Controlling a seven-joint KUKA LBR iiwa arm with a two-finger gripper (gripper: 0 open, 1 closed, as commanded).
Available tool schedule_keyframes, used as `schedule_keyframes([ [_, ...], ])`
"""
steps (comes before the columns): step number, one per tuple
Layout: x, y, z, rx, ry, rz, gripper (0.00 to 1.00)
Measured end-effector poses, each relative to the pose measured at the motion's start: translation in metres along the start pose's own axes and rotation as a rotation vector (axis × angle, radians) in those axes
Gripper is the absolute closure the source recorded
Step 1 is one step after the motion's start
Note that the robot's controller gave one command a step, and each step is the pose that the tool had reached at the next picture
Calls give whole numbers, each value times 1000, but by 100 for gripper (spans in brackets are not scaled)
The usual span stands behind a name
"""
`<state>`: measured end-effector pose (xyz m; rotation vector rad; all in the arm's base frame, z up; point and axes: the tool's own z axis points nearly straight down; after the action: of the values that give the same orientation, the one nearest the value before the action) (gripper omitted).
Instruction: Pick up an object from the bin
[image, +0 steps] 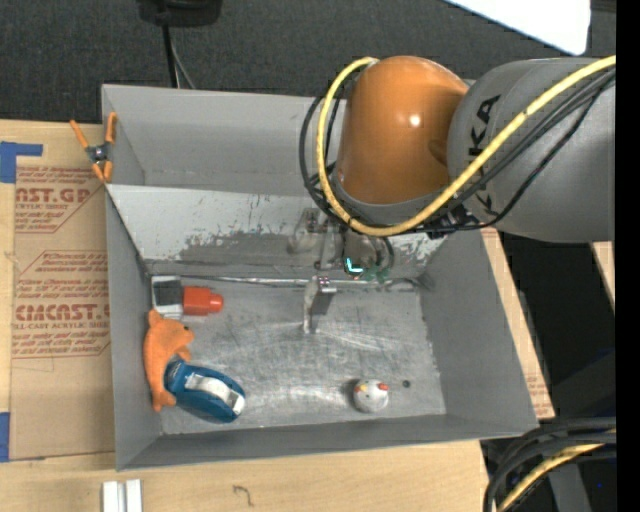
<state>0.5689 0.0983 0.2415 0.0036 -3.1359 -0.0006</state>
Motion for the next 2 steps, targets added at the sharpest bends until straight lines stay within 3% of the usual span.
schedule_keyframes([
  [1, -2, 0, -4, -1, -8, 2, 0],
  [2, -12, -20, 23, -3, -13, 97, 0],
])
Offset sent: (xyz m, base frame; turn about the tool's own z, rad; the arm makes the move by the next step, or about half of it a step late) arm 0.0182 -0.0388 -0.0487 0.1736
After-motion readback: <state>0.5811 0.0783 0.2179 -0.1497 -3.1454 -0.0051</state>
